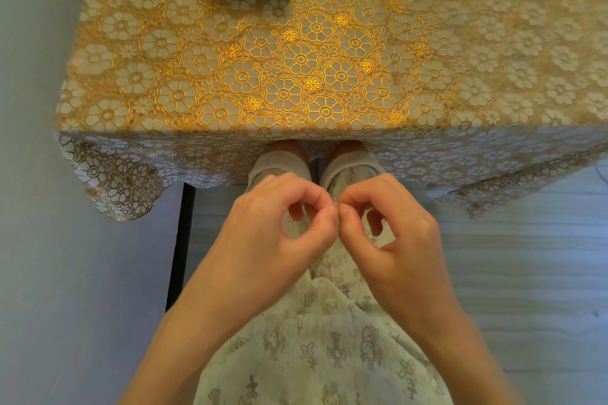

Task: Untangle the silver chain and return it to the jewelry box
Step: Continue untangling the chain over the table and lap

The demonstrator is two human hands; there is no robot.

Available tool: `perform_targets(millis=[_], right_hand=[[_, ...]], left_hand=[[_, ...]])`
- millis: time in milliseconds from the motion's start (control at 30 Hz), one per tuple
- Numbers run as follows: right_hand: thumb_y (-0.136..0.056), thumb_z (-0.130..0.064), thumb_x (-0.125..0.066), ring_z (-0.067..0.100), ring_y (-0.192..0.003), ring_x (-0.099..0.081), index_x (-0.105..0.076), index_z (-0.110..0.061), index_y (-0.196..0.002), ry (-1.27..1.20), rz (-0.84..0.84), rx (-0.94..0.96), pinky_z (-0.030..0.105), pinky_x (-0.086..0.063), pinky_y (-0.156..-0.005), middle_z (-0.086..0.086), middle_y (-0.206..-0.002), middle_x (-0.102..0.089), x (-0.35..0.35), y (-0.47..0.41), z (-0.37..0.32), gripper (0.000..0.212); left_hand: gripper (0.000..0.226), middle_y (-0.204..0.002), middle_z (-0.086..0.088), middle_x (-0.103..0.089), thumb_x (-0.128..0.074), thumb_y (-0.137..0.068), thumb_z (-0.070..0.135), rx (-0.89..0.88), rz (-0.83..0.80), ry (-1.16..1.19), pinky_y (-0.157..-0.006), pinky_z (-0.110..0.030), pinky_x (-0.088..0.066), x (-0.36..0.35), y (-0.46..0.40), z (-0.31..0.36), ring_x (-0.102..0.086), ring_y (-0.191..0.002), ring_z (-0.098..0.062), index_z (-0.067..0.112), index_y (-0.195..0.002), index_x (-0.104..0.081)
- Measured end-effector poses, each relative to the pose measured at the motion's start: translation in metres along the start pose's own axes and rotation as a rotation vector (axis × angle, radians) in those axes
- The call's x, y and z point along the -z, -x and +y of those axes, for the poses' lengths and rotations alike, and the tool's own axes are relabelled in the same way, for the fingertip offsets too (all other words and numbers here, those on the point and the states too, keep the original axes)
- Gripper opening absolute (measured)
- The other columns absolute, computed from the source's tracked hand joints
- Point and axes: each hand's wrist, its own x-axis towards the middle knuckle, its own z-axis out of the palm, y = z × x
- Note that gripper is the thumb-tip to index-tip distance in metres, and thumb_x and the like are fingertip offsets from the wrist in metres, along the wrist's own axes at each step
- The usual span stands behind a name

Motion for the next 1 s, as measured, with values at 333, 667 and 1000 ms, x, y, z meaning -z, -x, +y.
perform_targets(millis=[333,667,1000], right_hand=[[-0.079,-0.026,-0.056,0.01,-0.064,-0.052,-0.061,-0.021,-0.075,-0.545,-0.087,-0.26,0.028,-0.044,-0.06,-0.005,-0.067,-0.057,0.007,-0.001,-0.003,0.009],[-0.085,-0.023,-0.052,0.016,-0.065,-0.05,-0.059,-0.017,-0.078,-0.204,-0.11,-0.091,0.029,-0.042,-0.059,-0.008,-0.072,-0.054,0.009,-0.001,-0.002,0.011],[-0.084,-0.028,-0.052,0.01,-0.062,-0.049,-0.06,-0.02,-0.077,-0.114,-0.24,-0.093,0.023,-0.04,-0.056,-0.011,-0.068,-0.054,0.015,-0.002,0.0,0.013]], left_hand=[[0.011,-0.081,0.018,-0.057,-0.053,-0.083,0.032,-0.134,0.078,-0.035,-0.068,-0.007,-0.033,0.006,-0.002,0.003,-0.049,-0.075,-0.002,0.028,-0.085,-0.063],[0.017,-0.08,0.012,-0.059,-0.054,-0.084,0.033,-0.193,0.075,-0.2,-0.071,-0.017,-0.039,0.009,0.0,-0.001,-0.049,-0.08,-0.005,0.022,-0.085,-0.068],[0.016,-0.078,0.01,-0.054,-0.051,-0.083,0.03,-0.248,-0.06,-0.359,-0.072,-0.015,-0.034,0.013,0.0,-0.006,-0.043,-0.079,-0.006,0.019,-0.08,-0.062]])
